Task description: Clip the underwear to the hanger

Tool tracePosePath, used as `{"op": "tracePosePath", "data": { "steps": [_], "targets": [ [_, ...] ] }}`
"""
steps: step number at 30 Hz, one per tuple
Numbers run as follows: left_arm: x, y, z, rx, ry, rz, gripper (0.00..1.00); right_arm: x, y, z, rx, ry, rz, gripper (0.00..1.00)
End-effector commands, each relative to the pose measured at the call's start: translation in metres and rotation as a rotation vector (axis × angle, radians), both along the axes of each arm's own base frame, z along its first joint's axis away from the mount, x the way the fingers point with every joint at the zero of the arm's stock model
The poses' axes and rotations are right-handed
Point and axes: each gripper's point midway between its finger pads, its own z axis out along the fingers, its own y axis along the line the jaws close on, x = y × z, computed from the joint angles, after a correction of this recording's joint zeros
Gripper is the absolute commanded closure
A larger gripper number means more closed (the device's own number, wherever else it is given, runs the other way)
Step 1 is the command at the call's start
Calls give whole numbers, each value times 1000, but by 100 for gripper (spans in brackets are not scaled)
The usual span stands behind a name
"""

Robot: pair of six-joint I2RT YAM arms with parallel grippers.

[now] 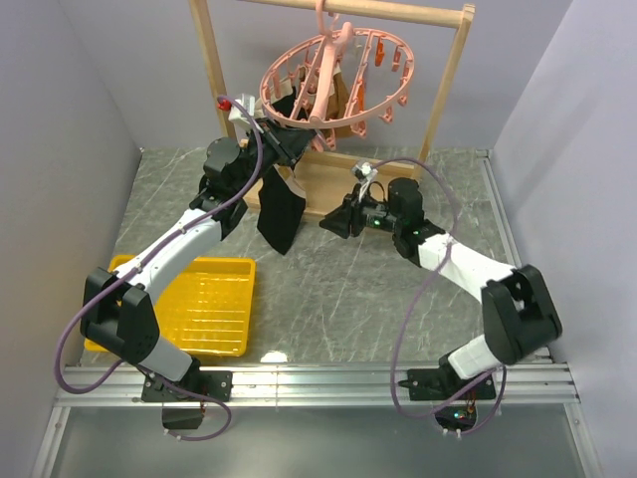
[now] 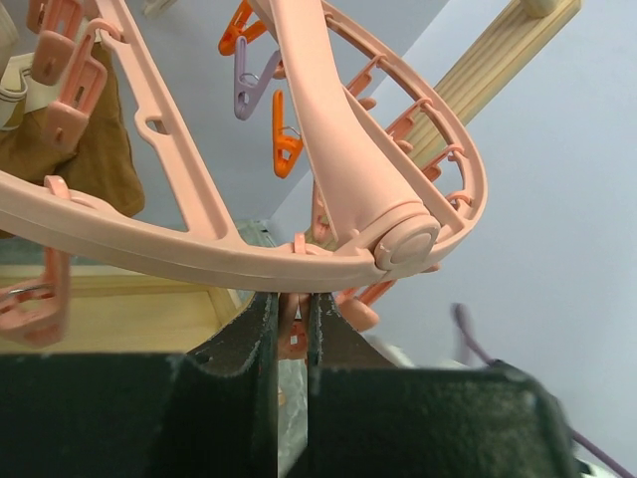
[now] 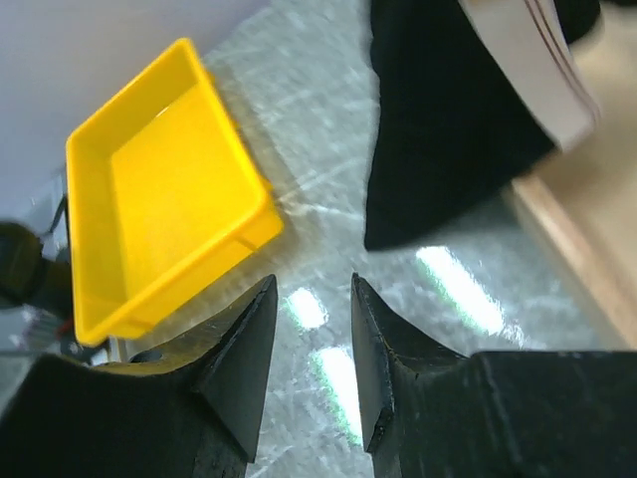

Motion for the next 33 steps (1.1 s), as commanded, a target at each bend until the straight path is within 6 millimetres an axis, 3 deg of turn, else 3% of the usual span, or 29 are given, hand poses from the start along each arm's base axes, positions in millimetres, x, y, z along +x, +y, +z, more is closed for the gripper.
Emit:
{"op": "tracePosePath", "data": {
  "steps": [1,2,3,5,6,7,9,11,12,13,15,16,18,19,23,25,27,33],
  "targets": [
    [-10,8,39,-41,-95,-4,100,24,4,10,101,119,-58,57],
    [-12,8,39,-40,-99,-10,100,33,3,9,117,138,-86,56],
    [-11,7,39,-37,-99,-12,100,44,3,-7,125,224,-128,56],
    [-12,6,39,-39,-100,-19,100,63,5,-9,150,287,-164,57],
    [-13,6,40,-40,-100,-22,100,75,4,-29,148,354,-185,57],
    [-13,6,41,-43,-101,-25,100,88,7,-20,186,394,-203,57],
    [-14,5,44,-43,-110,-32,100,106,10,-39,201,506,-243,59],
    [-15,5,45,-44,-115,-38,100,129,10,-30,248,511,-295,59],
    [-15,5,44,-43,-111,-40,100,136,10,-38,274,575,-334,57],
    [-16,5,46,-45,-112,-41,100,148,12,-28,295,577,-355,56],
    [-16,5,45,-45,-107,-42,100,162,11,-55,262,695,-441,56],
    [-16,4,45,-47,-103,-45,100,175,14,-42,274,694,-451,56],
    [-17,3,45,-45,-105,-51,100,185,13,-69,246,794,-512,55],
    [-17,4,44,-44,-100,-49,100,194,15,-61,259,792,-510,55],
    [-18,4,45,-46,-98,-50,100,203,19,-76,282,841,-530,52],
    [-19,4,46,-51,-98,-55,100,199,24,-93,289,899,-512,49],
    [-20,4,46,-54,-96,-59,100,201,25,-97,322,899,-491,43],
    [-19,4,43,-52,-87,-63,100,198,34,-104,386,908,-403,39]
  ]
}}
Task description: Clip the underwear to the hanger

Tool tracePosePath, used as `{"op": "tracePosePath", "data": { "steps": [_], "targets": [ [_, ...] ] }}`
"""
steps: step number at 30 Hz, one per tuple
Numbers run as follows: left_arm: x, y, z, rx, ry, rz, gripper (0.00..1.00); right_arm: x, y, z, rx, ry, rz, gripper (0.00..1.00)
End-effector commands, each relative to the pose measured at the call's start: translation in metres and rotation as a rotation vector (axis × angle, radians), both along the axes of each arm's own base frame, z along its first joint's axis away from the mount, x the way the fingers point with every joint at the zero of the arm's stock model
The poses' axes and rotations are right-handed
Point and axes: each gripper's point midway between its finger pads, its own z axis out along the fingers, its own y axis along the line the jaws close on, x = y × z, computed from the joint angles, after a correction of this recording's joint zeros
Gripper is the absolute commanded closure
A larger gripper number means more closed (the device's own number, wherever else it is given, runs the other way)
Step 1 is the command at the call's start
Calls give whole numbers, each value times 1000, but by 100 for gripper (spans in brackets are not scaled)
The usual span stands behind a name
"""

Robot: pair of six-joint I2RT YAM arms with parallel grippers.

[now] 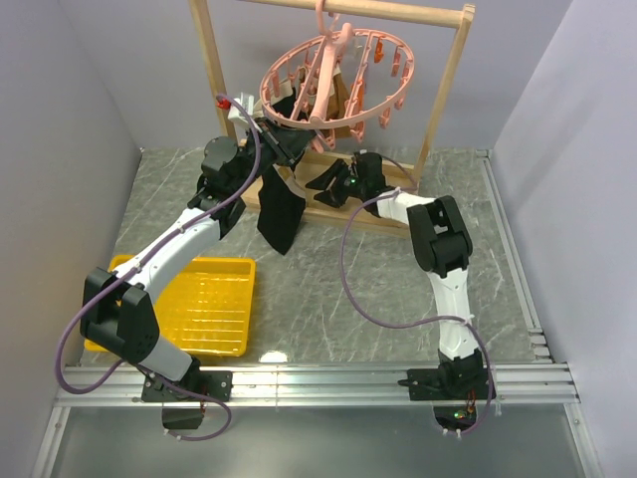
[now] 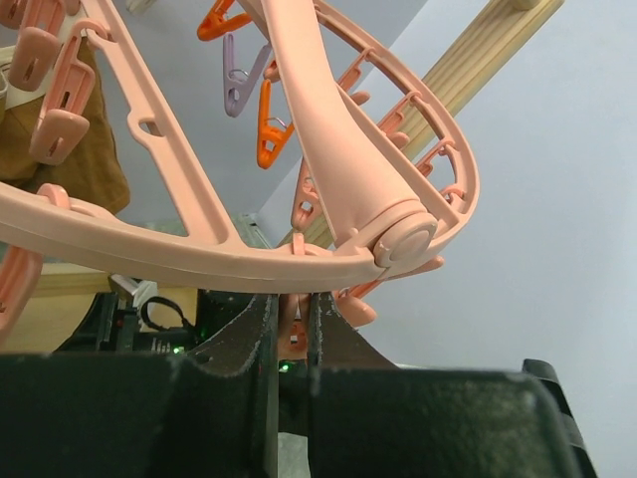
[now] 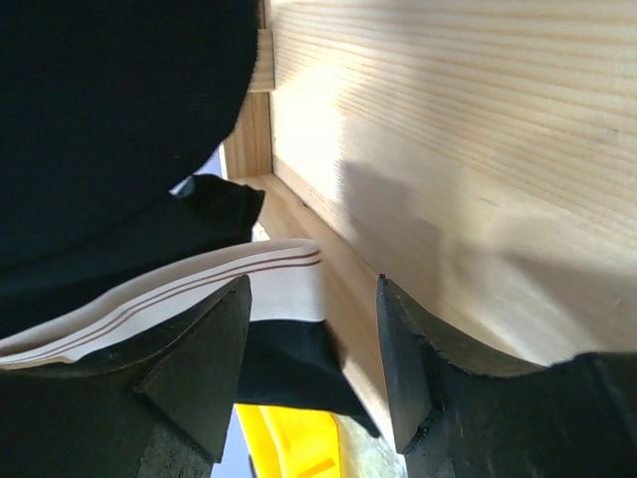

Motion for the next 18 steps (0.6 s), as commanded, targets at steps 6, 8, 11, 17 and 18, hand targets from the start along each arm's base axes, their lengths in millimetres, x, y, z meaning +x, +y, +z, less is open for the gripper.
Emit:
{"op": "tracePosePath", "data": {
  "steps": [6,8,11,17,18],
  "targets": [
    [-14,7,42,-50,-85,-21,100,2,10,8,172,-41,43,43],
    [-15,6,41,-46,-84,-26,100,2,10,9,192,-55,48,43],
    [-14,7,41,-37,-87,-22,100,-1,13,8,231,-57,56,43],
    [-13,9,39,-41,-77,-20,100,-5,16,0,275,-37,56,43],
    [-13,9,38,-42,-73,-21,100,-6,18,-2,284,-25,59,43]
  ]
}}
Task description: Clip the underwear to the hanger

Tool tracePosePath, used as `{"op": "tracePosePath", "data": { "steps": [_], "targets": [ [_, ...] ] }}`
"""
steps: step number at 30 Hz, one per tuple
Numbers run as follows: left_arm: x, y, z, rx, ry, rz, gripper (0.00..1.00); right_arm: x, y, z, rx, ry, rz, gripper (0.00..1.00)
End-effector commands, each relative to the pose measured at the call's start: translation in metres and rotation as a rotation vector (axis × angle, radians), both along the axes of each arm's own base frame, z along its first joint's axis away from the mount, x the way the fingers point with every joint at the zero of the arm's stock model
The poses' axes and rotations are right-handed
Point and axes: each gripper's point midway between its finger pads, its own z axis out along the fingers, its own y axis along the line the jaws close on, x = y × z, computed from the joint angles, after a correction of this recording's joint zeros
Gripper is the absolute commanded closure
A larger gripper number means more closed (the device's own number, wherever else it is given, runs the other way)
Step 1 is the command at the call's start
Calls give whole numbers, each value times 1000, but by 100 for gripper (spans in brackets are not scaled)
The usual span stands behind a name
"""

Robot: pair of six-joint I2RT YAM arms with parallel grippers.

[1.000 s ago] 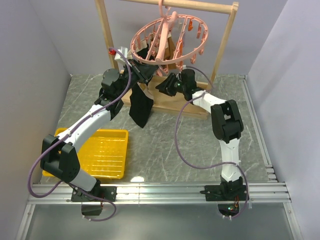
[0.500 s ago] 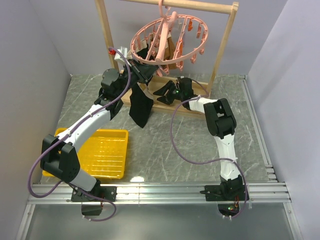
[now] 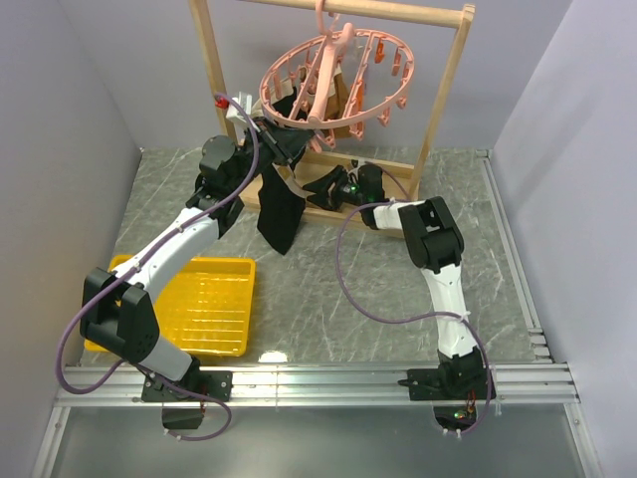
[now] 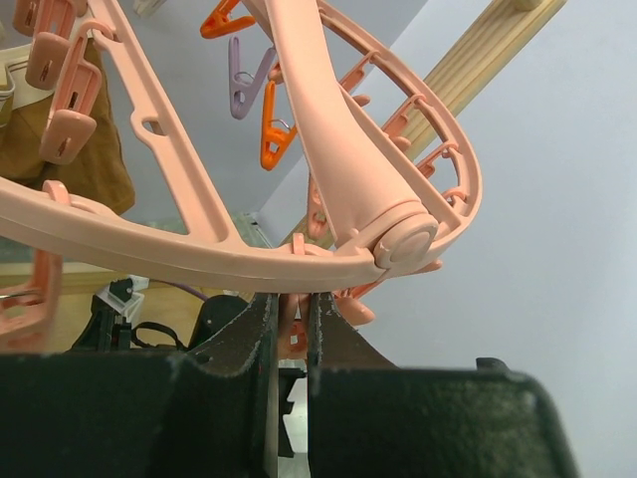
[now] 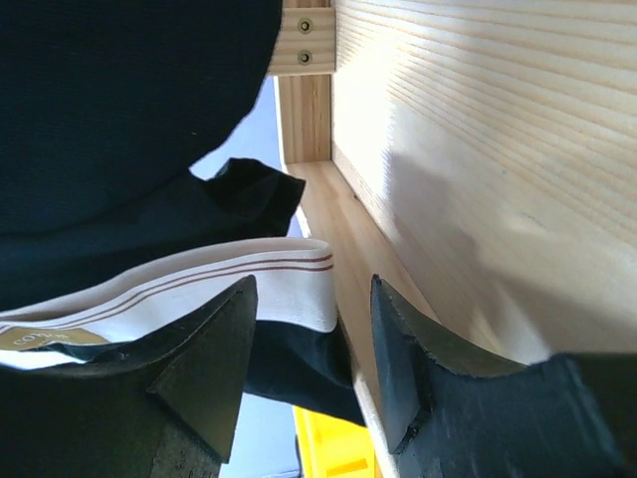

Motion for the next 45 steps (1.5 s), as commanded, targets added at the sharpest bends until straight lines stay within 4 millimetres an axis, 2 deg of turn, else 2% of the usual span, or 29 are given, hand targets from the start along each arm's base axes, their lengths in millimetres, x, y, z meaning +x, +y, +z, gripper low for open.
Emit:
{"op": "tracePosePath", "data": {
  "steps": [1,7,16,19,25,26,27,28,30,31,33,34,36,40,45],
  "targets": [
    [-15,5,38,-45,-73,-20,100,0,3,6,64,-29,14,44],
    [-14,6,37,-56,-71,-21,100,0,7,-1,93,-13,10,45],
    [-11,10,31,-60,-44,-12,100,-5,19,16,191,-73,40,51],
    [-9,11,30,-63,-36,-10,100,-7,20,22,222,-94,52,58],
    [-8,11,28,-56,-36,-8,100,-22,14,37,272,-152,64,80],
    [-8,12,28,-55,-39,-8,100,-25,12,48,281,-185,67,86],
    [-8,12,28,-53,-38,-6,100,-29,9,46,277,-183,65,89],
    [-8,13,29,-53,-40,-4,100,-34,7,62,288,-229,75,96],
    [-7,14,25,-45,-33,2,100,-39,2,68,271,-266,80,100],
    [-7,15,25,-43,-32,5,100,-41,-1,85,265,-303,81,100],
    [-6,17,22,-37,-25,16,100,-48,-5,89,206,-365,96,100],
    [-7,17,20,-31,-21,17,100,-52,-10,107,182,-397,97,100],
    [-6,20,17,-21,-17,27,100,-61,-15,108,87,-484,109,100],
    [-3,23,11,2,-2,43,100,-86,-23,133,-27,-609,159,100],
    [0,24,4,26,19,59,100,-96,-35,122,-240,-717,194,100]
  ]
}}
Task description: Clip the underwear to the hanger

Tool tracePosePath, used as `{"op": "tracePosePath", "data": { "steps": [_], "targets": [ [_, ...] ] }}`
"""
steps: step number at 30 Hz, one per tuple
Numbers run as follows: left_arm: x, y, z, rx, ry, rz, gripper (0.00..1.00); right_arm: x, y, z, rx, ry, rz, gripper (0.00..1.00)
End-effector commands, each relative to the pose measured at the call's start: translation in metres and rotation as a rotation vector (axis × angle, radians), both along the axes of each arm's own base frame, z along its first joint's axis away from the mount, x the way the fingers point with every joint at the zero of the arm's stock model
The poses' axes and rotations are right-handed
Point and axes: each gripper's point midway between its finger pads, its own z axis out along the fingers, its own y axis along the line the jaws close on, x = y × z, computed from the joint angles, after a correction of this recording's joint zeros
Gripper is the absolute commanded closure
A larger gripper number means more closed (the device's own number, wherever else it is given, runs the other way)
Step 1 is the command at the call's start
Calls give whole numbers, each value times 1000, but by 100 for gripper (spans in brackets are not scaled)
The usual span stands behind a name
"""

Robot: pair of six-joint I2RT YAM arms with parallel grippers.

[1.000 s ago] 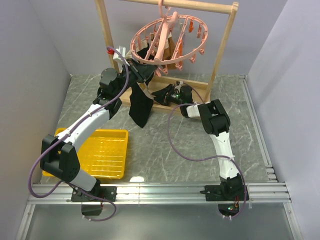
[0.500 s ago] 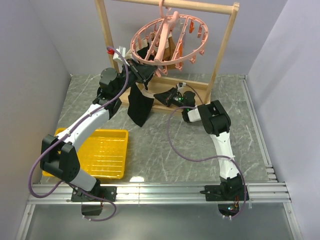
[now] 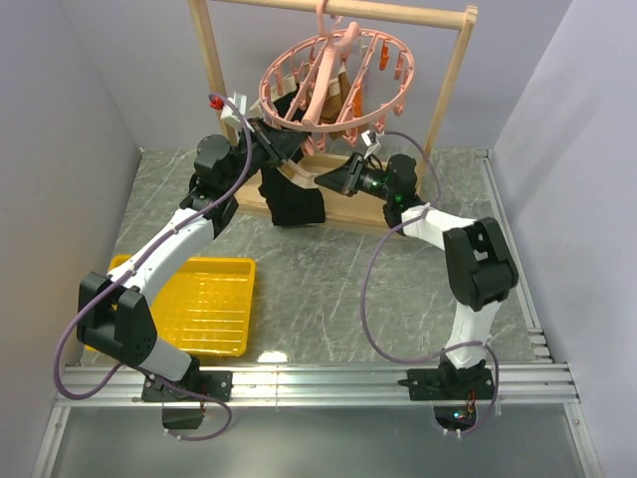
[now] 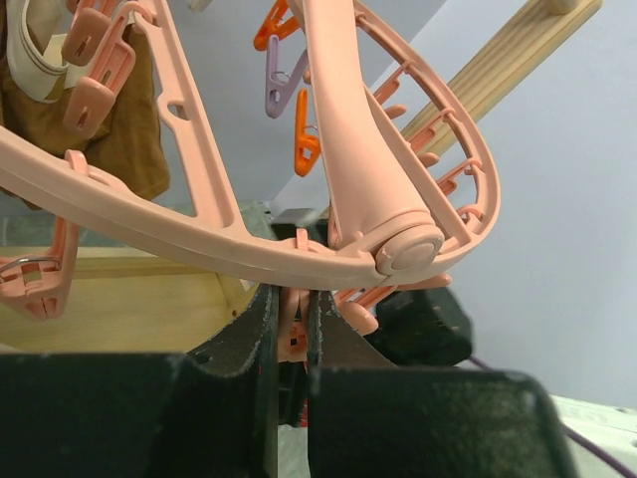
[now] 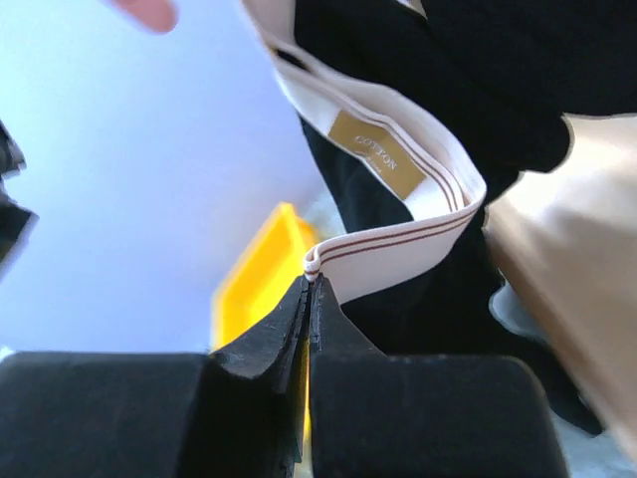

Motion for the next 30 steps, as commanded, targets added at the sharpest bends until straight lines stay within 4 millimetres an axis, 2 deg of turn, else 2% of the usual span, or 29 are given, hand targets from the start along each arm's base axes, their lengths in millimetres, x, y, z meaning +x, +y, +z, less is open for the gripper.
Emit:
{"op": "tracePosePath", "data": {
  "steps": [1,2,3,4,5,6,7,8,9,10,11,12,13,14,18,22,26,28,29,30],
  "targets": [
    [-2,10,13,9,-22,38,100,-9,-14,-12,-207,-147,-38,100],
    [-2,10,13,16,-24,41,100,-12,-20,-21,-276,-191,-50,100],
    [0,10,10,23,-15,43,100,-15,-21,-17,-302,-233,-67,100],
    [1,11,10,25,-13,51,100,-17,-27,-1,-334,-332,-112,100],
    [1,11,11,31,-18,51,100,-23,-31,-6,-359,-350,-129,100],
    [3,10,6,44,-5,51,100,-30,-28,-3,-371,-390,-130,100],
    [5,11,3,50,4,59,100,-33,-32,14,-394,-486,-172,100],
    [6,11,4,56,5,62,100,-41,-34,6,-418,-506,-180,100],
    [9,10,-3,71,26,63,100,-49,-29,10,-428,-553,-188,100],
    [10,10,-7,83,35,67,100,-52,-32,28,-451,-661,-238,100],
    [11,10,-9,92,41,69,100,-53,-37,24,-483,-694,-281,100],
    [12,9,-12,97,49,68,100,-56,-38,29,-490,-734,-308,100],
    [12,9,-15,104,54,68,100,-64,-33,45,-498,-854,-332,100],
    [12,10,-16,110,52,70,100,-63,-37,41,-530,-869,-375,100],
    [11,10,-15,115,52,68,100,-64,-37,54,-573,-991,-448,100],
    [10,8,-18,124,61,57,100,-63,-38,79,-563,-1126,-509,100],
    [8,4,-24,133,77,42,100,-62,-32,100,-528,-1216,-520,100],
    [7,4,-24,135,77,42,100,-58,-28,105,-519,-1233,-519,100],
    [6,3,-24,135,75,43,100,-57,-26,114,-505,-1249,-525,100],
    [7,4,-22,133,71,46,100,-55,-23,113,-505,-1254,-518,100]
  ]
}}
